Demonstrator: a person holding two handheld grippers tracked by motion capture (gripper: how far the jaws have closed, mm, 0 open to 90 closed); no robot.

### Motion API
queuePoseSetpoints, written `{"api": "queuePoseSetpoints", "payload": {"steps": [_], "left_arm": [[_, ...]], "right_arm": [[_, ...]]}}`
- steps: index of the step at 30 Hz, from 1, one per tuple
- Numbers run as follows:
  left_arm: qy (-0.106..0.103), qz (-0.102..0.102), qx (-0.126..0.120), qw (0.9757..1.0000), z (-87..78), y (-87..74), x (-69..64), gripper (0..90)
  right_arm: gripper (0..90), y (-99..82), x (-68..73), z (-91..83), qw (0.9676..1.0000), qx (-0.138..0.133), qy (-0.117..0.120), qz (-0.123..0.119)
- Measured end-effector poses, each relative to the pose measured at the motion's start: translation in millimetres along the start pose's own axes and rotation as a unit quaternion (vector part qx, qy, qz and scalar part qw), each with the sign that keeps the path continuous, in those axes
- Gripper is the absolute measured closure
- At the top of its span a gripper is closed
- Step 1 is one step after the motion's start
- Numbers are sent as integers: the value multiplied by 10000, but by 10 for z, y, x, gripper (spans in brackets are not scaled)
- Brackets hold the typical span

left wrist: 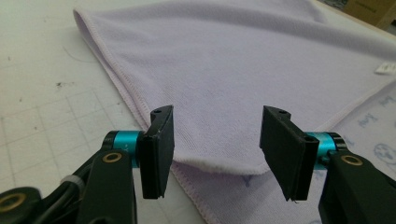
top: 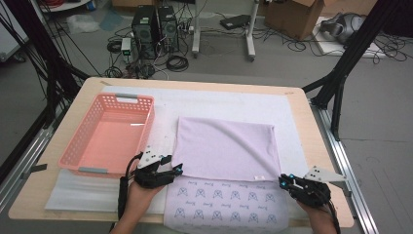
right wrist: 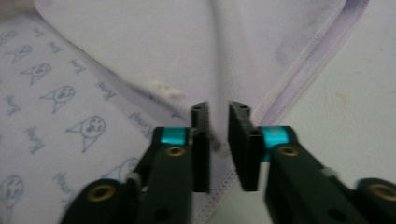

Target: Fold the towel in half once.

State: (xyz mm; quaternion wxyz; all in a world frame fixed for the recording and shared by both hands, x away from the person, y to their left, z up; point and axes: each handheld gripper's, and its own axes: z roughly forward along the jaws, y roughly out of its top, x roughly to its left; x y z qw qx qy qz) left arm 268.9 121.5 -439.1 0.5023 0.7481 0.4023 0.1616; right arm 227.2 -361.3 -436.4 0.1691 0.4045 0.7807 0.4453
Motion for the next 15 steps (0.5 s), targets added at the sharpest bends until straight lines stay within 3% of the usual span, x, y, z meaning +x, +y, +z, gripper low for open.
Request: {"api": "queuePoseSetpoints", "payload": {"steps": [1,4,8,12,15], "left_arm": [[19,-3,16,10000,-6,-2,-4,455],[104,41,196,9997,19,-23,-19,494],[200,20,443,9988,80,-55,-23,580],[215,189,673,9973,110,-86,-52,687],[272,450,759,9957,127,-88,-100,798]], "right_arm": [[629,10,-2,-28,9999,-93,-31,106],[607,37,-22,-93,9982,-386,-145,438],[634,27,-8,-11,9975,-156,-373,587],[642,21,55,135,9978,299,-507,313],[716,-5,94,221,9958,614,-672,70]]}}
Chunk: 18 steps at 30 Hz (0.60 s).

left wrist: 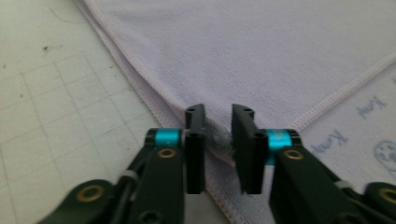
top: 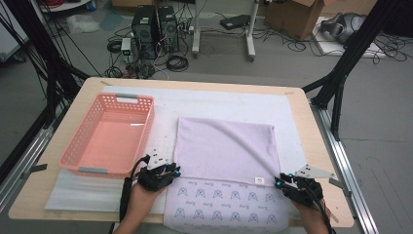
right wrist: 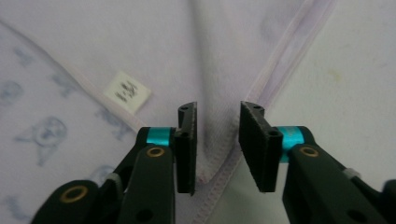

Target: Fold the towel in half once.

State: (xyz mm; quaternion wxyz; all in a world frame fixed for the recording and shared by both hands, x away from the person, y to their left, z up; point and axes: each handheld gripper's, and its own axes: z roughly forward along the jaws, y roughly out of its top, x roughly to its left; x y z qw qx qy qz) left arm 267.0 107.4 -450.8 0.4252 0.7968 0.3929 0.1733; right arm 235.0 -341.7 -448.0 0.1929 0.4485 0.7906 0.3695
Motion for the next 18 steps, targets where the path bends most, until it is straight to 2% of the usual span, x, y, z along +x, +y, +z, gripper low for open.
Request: {"api": "queuePoseSetpoints", "payload": {"steps": [1,3,5,9,14,18], "left_arm": [[25,85,11,10000,6,2,-19,841],[56,123,5,9999,9,2,-34,866],[30,96,-9,9999,-2,2,-18,873],[-113,-124,-188,9997,-73,6,7,876],[-247,-323,-363,9985,-214,-20,21,876],[-289,-356,-485,9978,-350,-58,-4,875]], "right_arm": [[791,-1,6,0,10000,-15,33,-46],[851,13,40,2,9998,12,-25,-209],[858,21,62,4,9997,39,-49,-247],[863,-4,8,-25,9999,-95,112,40],[863,7,30,-141,9994,-282,204,64],[863,-5,106,-231,9991,-324,272,25]]}}
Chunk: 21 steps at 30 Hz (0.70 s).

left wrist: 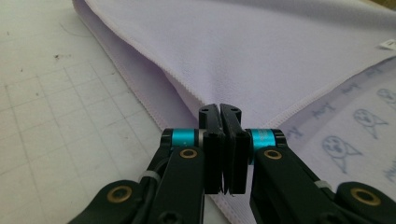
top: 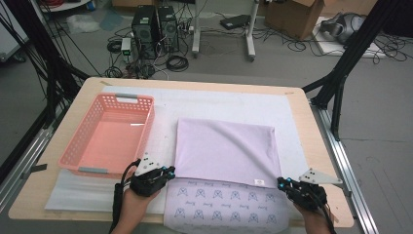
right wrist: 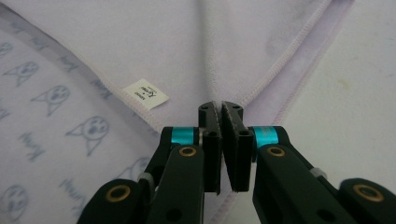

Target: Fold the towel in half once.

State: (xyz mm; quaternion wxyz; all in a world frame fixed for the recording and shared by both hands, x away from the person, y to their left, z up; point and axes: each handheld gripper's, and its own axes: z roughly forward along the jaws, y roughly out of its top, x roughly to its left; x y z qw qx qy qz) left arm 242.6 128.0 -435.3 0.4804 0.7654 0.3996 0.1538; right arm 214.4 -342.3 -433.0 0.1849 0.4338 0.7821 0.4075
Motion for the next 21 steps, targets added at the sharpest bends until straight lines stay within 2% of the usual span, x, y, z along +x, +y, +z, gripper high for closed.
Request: {"api": "queuePoseSetpoints", "payload": {"steps": [8,18,21], "left_arm": [[-130,66,-92,9999,-305,-144,-173,874],[-312,154,136,9993,-502,-392,-400,874],[-308,183,94,9993,-565,-422,-462,867]], "right_arm": [[863,-71,200,-307,9999,-54,80,-63],[863,-318,376,-569,9997,119,223,57],[851,-364,419,-619,9994,157,299,107]]}}
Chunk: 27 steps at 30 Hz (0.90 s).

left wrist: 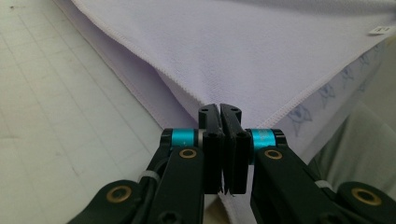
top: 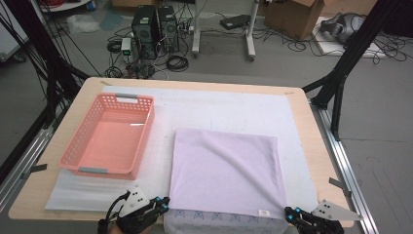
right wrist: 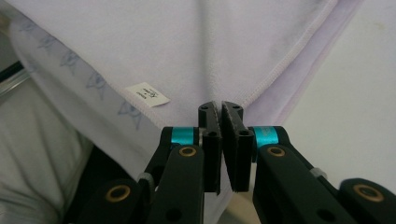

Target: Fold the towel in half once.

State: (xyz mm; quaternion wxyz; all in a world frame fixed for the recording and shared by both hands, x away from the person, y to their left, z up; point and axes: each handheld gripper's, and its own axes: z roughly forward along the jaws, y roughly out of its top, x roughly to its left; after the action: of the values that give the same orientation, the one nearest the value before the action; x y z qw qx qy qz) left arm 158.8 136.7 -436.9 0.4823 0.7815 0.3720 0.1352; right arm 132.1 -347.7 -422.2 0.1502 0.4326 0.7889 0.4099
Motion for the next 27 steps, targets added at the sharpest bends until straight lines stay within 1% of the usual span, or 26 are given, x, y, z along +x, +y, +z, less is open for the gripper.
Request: {"api": "queuePoseSetpoints", "payload": {"steps": [1,2,3,5,6,7,8,10,12,14,15,16,17,18,19,20,21,22,23,24,25,26,27], "left_arm": [[45,40,-92,9999,-9,17,-17,842],[58,13,-187,9998,-8,48,-16,759],[39,-43,-269,9996,-1,82,1,681],[79,-129,-431,9990,27,151,56,609],[92,-166,-475,9987,49,181,87,578],[113,-181,-497,9985,76,205,117,559],[162,-174,-502,9985,109,227,147,551],[179,-193,-475,9985,188,264,211,546],[200,-243,-465,9984,260,302,268,528],[226,-290,-461,9983,319,341,317,524],[235,-312,-460,9982,345,359,342,517],[236,-324,-450,9982,370,376,369,512],[241,-366,-449,9980,396,391,391,506],[251,-378,-437,9980,415,401,411,500],[268,-408,-415,9979,446,419,442,493],[283,-442,-416,9978,470,433,463,486],[294,-454,-398,9977,495,448,486,480],[314,-459,-378,9977,521,466,509,476],[329,-453,-359,9978,551,484,537,469],[355,-484,-335,9976,585,506,562,463],[364,-507,-309,9976,621,531,592,451],[366,-513,-272,9976,657,560,622,440],[374,-517,-224,9977,697,592,649,432]], "right_arm": [[805,1,6,-14,10000,-27,-46,-24],[727,12,-1,-26,9998,-113,-163,-25],[676,32,-30,-35,9994,-219,-265,40],[646,87,-131,-29,9976,-512,-386,247],[647,120,-187,-7,9965,-607,-477,323],[655,158,-247,38,9955,-643,-591,359],[670,202,-310,110,9949,-620,-678,412],[689,301,-421,311,9942,-505,-808,496],[689,412,-505,554,9941,-404,-865,515],[689,518,-568,784,9932,-278,-1015,507],[697,561,-604,883,9929,-207,-1047,525],[735,593,-636,965,9928,-153,-1056,535],[799,612,-664,1026,9928,-95,-1073,525],[851,620,-692,1068,9927,28,-1097,505],[872,621,-712,1073,9926,49,-1091,531],[877,627,-733,1040,9896,79,-1313,589],[878,624,-733,1001,9866,107,-1524,579],[877,605,-751,970,9859,127,-1562,587],[875,580,-768,950,9871,119,-1468,635],[858,561,-774,932,9876,99,-1451,589],[814,553,-775,921,9886,59,-1382,587],[714,557,-781,916,9902,-3,-1265,598],[670,567,-784,910,9904,-63,-1245,592]]}}
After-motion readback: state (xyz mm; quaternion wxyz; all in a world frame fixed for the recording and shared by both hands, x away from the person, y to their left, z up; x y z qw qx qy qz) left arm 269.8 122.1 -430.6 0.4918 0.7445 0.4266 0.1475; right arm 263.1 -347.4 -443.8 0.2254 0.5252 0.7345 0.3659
